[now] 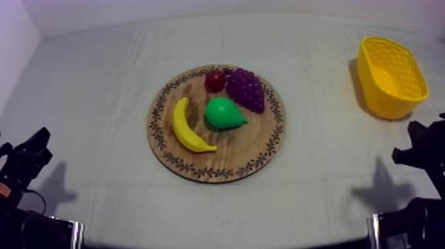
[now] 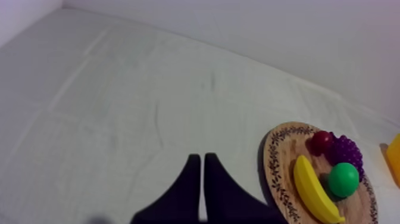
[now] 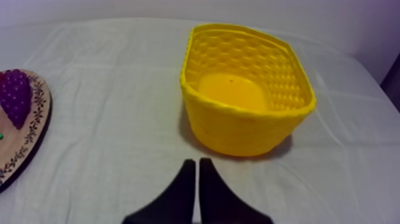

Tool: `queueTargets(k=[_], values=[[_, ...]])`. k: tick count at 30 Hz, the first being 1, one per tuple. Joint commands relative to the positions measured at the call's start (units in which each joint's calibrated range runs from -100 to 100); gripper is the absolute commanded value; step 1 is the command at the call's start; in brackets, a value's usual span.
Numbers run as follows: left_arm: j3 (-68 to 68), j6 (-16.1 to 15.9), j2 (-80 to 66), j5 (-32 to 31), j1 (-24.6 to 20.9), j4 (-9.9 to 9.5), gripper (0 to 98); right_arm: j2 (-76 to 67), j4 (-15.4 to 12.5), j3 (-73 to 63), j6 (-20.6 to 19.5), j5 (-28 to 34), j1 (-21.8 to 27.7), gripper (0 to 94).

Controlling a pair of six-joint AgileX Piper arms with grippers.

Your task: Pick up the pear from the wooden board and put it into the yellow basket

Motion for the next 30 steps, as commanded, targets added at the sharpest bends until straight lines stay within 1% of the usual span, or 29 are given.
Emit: queueTargets(k=[1,30], values=[[0.0,0.0,0.0,0.0,0.0,-0.02,0.1,0.0,0.2,-0.4,-7.0,2.0,-3.5,0.5],[0.0,0.0,0.0,0.0,0.0,-0.02,0.1,0.0,0.2,-0.4,-7.8,2.1,-2.7,0.5]])
